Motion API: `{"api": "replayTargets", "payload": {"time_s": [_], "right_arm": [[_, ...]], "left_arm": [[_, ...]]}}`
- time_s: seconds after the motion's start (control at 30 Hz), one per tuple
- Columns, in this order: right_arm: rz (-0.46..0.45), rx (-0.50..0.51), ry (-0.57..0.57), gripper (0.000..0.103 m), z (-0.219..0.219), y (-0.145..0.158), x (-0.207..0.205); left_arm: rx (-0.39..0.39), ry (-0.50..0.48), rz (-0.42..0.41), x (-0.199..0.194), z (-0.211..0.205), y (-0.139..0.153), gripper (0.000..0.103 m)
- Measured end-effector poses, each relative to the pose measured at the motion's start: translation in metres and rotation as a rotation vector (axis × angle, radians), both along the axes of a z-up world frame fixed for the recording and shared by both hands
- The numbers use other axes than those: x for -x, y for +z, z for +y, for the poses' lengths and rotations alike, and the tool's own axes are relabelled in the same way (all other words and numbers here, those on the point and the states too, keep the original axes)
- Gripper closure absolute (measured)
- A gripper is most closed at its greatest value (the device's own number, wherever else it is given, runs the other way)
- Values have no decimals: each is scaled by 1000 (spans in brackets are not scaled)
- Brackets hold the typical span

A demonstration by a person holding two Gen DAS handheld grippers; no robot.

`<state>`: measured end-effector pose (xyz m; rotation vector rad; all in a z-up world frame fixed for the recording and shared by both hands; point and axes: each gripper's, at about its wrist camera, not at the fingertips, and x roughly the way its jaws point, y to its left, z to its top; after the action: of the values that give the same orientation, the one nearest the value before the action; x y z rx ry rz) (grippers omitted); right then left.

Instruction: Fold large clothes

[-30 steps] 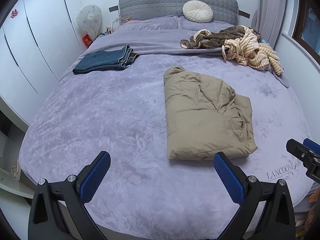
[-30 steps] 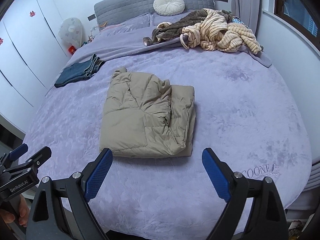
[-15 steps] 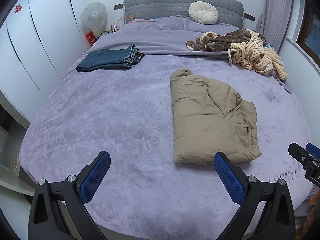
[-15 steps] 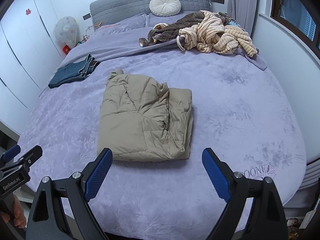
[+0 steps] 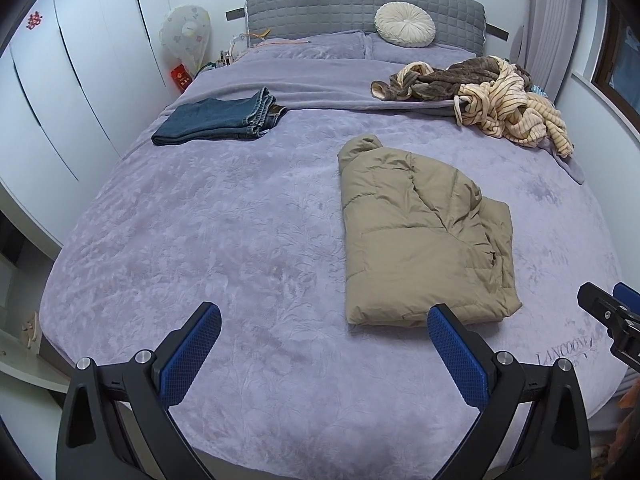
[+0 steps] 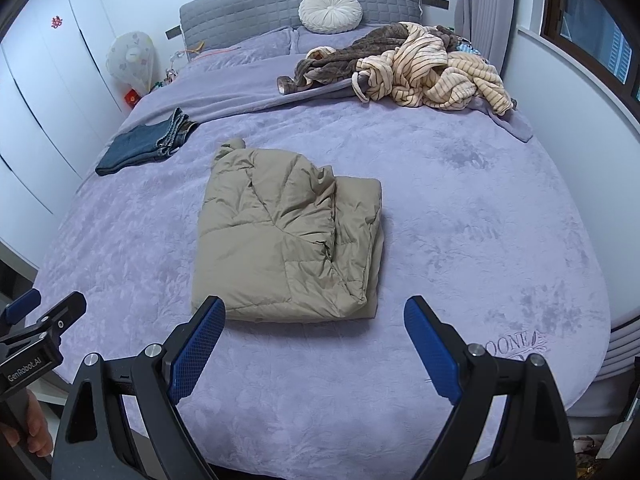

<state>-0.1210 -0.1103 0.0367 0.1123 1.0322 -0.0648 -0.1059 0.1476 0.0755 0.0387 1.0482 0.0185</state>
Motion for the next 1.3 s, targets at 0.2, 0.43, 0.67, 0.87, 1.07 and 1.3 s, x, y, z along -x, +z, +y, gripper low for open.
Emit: {"api": "replayTargets", "payload": {"time_s": [0.2, 0.43, 0.67, 0.87, 1.07, 1.3], "right_arm": [[0, -1, 1, 10, -2, 0, 0], [0, 0, 3, 10, -2, 0, 0], [-2, 0, 2, 10, -3, 0, 0], [-2, 1, 5, 10, -4, 0, -1], [-1, 2, 3, 10, -3, 0, 0], [-3, 3, 2, 10, -2, 0, 0]], "left_arm": [[-1, 0, -1, 1, -1, 0, 0], [-2, -2, -2, 1, -1, 0, 0], [-4, -1, -3, 2, -2, 0, 0], [-3, 0, -3, 2, -2, 0, 0], [-3, -2, -2, 1, -2, 0, 0], [-4, -1, -3, 2, -2, -1, 0]]}}
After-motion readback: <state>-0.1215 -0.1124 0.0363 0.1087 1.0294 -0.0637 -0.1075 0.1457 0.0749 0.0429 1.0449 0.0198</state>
